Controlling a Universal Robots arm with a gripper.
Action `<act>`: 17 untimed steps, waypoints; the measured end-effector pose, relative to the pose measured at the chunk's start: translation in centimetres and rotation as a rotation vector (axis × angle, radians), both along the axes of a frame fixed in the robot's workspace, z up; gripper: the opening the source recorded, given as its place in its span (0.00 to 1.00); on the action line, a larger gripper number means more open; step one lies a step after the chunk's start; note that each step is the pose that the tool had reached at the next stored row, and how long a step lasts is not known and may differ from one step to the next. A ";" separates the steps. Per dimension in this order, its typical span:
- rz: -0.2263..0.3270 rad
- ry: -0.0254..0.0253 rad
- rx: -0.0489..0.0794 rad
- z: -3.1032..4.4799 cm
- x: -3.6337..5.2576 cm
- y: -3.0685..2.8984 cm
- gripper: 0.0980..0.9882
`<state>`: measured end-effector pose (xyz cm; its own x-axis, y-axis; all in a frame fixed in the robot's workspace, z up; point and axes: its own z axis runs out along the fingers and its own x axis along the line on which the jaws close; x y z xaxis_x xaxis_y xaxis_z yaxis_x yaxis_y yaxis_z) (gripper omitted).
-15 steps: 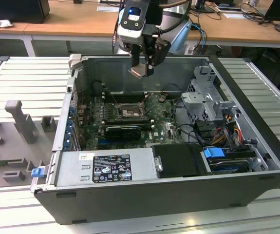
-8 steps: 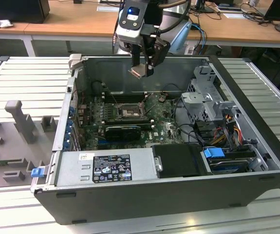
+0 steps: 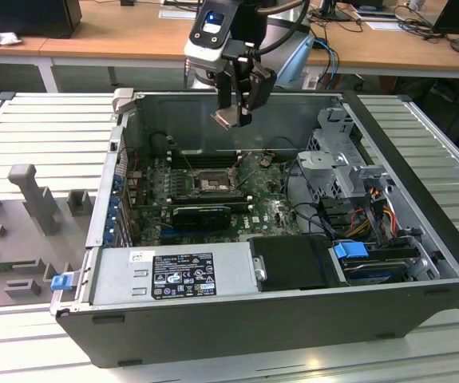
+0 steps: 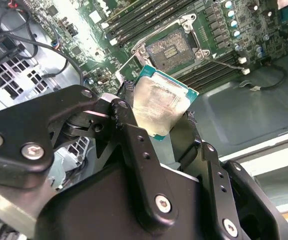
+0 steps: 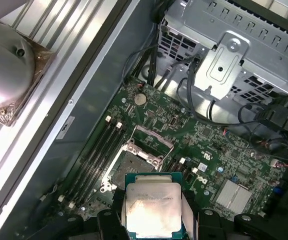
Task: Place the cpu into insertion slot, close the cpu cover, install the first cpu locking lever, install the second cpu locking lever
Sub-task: 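Place the cpu into insertion slot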
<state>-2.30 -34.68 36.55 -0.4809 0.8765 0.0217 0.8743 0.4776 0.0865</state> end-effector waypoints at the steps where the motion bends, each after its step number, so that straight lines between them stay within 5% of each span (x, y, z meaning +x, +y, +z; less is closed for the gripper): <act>1: -0.013 0.0001 0.000 -0.02 -0.01 0.00 0.49; 10: -0.072 0.0000 0.000 -0.15 -0.04 0.00 0.49; 17: -0.173 0.0002 0.000 -0.34 -0.04 0.00 0.49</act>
<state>-2.34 -34.68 36.21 -0.3230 0.9462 0.0218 0.9435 0.3201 0.0863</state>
